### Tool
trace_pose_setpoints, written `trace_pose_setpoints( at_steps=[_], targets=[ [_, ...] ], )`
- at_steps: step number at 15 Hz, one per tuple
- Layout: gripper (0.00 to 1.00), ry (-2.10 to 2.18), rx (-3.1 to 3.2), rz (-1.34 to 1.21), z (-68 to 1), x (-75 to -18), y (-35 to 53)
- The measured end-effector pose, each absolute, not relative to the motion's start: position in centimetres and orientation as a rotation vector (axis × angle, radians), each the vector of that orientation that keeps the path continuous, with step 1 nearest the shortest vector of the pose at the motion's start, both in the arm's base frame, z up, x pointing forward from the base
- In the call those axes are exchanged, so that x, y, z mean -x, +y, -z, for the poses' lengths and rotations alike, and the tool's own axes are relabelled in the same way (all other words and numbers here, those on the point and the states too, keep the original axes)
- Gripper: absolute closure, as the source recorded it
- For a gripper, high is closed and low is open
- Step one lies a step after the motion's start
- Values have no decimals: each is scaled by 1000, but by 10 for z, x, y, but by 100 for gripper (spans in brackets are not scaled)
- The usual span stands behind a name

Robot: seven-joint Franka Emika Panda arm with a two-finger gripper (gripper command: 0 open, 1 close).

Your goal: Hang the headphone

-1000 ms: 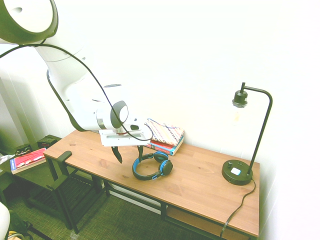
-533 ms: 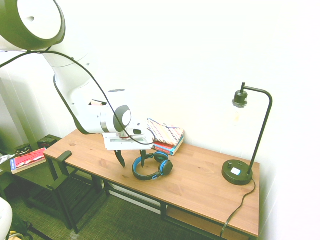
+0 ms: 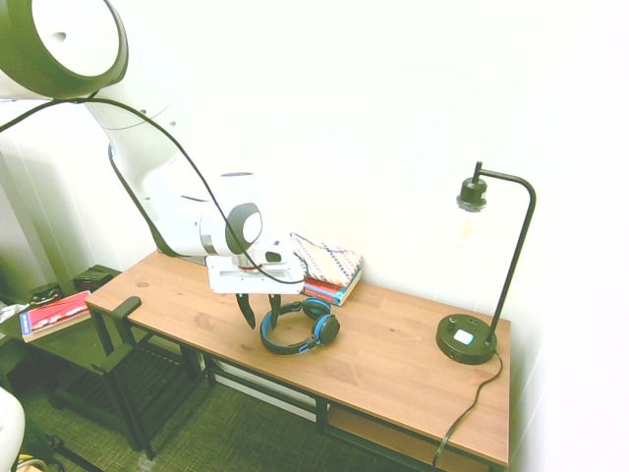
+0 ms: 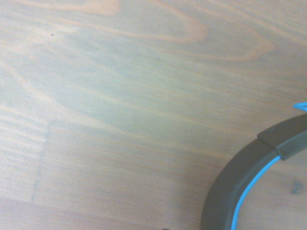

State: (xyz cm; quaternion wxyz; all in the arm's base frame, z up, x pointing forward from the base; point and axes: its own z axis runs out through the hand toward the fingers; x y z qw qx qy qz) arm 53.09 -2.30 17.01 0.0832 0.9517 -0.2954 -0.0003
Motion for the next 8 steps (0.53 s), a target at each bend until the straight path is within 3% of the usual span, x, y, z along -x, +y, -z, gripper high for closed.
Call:
trace_pose_setpoints(
  at_steps=[8],
  targets=[
    [100, -955, -2824, 34, -169, -526, -44]
  ],
)
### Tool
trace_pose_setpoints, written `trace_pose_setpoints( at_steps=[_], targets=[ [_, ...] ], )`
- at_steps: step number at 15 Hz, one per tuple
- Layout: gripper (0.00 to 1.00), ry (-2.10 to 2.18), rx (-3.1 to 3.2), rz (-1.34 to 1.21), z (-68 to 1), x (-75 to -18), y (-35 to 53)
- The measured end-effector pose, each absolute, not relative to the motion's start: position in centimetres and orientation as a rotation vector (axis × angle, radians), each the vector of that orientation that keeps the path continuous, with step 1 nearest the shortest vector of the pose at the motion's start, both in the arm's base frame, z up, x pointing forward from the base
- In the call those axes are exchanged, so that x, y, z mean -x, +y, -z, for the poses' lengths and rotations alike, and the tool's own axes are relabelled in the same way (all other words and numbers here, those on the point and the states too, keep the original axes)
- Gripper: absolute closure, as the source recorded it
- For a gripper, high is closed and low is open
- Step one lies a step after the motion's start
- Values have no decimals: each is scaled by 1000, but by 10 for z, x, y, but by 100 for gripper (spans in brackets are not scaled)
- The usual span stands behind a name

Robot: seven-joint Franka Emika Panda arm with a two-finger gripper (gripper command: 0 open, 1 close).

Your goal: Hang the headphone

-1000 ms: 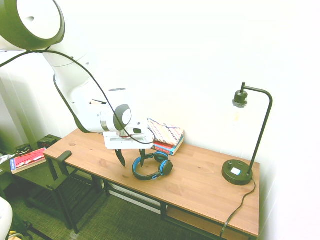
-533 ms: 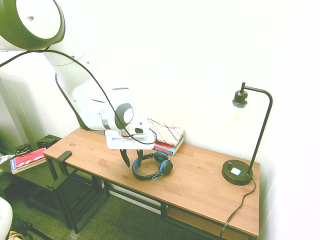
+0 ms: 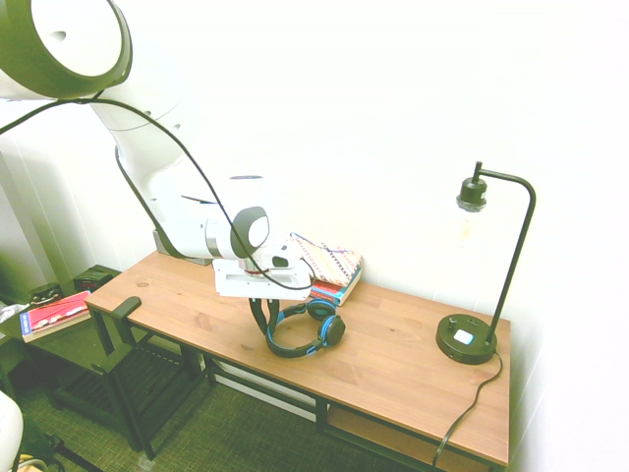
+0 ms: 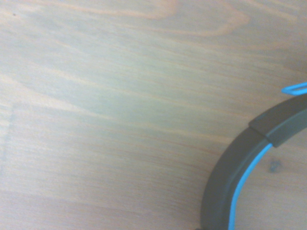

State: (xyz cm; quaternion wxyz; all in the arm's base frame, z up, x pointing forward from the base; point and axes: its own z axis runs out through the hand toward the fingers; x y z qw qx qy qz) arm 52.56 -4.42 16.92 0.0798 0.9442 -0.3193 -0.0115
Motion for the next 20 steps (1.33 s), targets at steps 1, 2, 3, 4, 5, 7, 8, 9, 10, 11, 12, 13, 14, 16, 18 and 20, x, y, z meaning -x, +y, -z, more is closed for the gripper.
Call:
trace_pose_setpoints(
  at_steps=[1, 2, 3, 4, 5, 7, 8, 9, 10, 11, 12, 13, 14, 16, 18, 20],
  targets=[
    [100, -972, -2821, 40, -170, -525, -47],
    [100, -988, -2819, 41, -171, -525, -49],
    [100, -1000, -2815, 41, -171, -525, -51],
    [100, -1014, -2810, 41, -171, -525, -53],
    [100, -1059, -2794, 69, -174, -523, -53],
    [100, -1153, -2738, 124, -196, -520, -50],
    [100, -1184, -2712, 136, -218, -518, -46],
    [100, -1214, -2684, 143, -242, -514, -43],
    [100, -1243, -2667, 152, -264, -507, -38],
    [100, -1250, -2658, 181, -284, -496, -31],
    [100, -1243, -2648, 217, -302, -483, -21],
    [100, -1237, -2645, 234, -318, -468, -9],
    [100, -1235, -2650, 230, -330, -452, 8],
    [100, -1269, -2670, 207, -344, -418, 42],
    [100, -1325, -2699, 196, -345, -381, 77],
    [100, -1336, -2739, 185, -334, -350, 120]
  ],
)
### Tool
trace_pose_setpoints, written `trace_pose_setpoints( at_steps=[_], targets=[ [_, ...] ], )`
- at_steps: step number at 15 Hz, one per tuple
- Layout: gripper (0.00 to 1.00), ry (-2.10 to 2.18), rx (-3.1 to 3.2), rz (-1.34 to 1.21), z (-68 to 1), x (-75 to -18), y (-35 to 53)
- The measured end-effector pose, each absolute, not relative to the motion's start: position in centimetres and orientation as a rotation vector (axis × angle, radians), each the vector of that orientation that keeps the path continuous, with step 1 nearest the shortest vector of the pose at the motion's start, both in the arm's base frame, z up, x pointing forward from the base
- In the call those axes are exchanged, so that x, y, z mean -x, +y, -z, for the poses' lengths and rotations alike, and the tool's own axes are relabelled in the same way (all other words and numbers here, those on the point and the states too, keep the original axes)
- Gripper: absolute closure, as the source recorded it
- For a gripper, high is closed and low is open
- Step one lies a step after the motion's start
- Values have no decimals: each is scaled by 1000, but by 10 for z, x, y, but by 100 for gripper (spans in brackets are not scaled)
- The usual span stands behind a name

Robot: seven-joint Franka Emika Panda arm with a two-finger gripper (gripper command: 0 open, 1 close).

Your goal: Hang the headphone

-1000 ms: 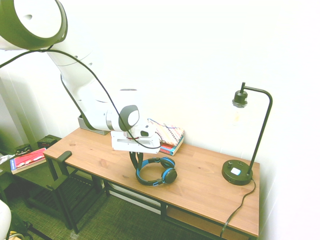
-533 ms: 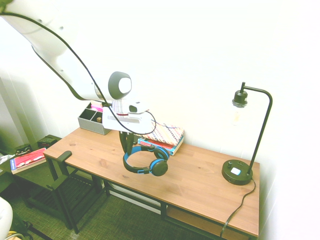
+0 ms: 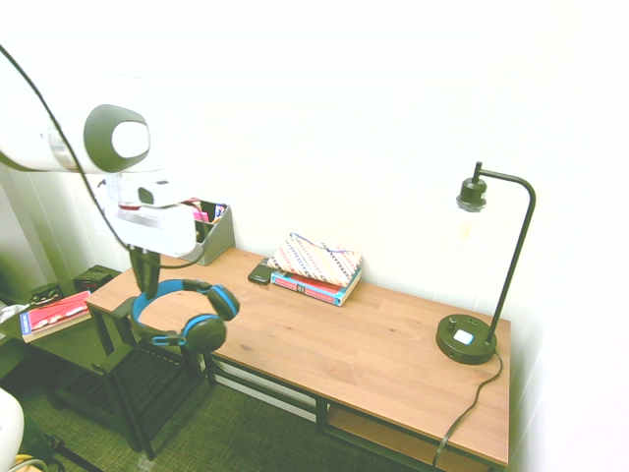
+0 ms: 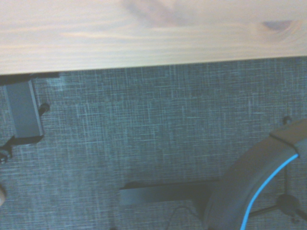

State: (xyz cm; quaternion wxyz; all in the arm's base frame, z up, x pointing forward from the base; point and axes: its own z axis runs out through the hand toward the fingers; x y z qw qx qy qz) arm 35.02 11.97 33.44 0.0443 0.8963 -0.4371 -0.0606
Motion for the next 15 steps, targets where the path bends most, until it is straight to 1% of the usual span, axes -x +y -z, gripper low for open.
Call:
trace_pose_setpoints(
  at_steps=[4, 8, 11, 15],
  targets=[
    [100, -1284, -2840, 91, -312, -312, 210],
    [100, -1271, -2865, 88, -249, -296, 261],
    [100, -1269, -2890, 81, -203, -298, 294],
    [100, -1213, -2893, 37, -161, -323, 329]
  ],
)
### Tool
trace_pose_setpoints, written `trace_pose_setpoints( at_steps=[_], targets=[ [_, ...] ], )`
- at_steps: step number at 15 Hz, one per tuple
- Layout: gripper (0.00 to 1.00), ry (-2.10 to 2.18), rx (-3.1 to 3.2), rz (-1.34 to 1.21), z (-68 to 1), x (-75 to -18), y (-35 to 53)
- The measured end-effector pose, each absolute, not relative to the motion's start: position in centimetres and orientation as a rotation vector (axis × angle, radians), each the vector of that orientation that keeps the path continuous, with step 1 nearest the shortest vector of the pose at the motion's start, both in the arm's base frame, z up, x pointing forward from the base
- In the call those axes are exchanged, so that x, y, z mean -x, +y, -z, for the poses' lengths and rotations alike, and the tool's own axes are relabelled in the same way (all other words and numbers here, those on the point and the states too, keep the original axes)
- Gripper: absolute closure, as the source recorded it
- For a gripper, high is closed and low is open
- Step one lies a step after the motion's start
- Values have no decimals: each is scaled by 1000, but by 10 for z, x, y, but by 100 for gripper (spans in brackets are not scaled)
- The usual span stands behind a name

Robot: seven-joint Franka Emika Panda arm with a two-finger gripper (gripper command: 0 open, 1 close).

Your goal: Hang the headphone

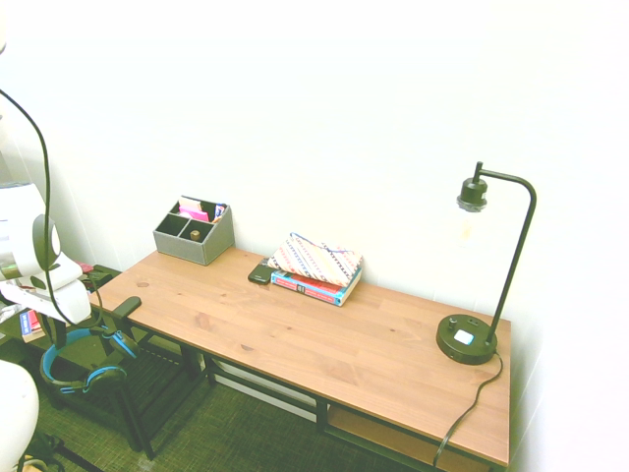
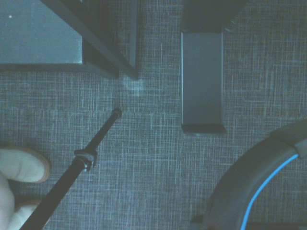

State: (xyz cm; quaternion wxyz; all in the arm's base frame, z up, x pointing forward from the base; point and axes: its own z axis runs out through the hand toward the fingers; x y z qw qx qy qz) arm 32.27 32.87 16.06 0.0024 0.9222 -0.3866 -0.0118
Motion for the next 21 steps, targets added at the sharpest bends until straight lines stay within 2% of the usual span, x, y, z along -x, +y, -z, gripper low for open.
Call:
trace_pose_setpoints(
  at_steps=[5, 10, 11, 21],
  targets=[
    [100, -1249, -2864, 50, -116, -356, 367],
    [100, -1306, -2785, 29, -77, -380, 347],
    [0, -1316, -2775, 31, -70, -385, 343],
    [0, -1351, -2779, 70, -66, -394, 340]
  ],
)
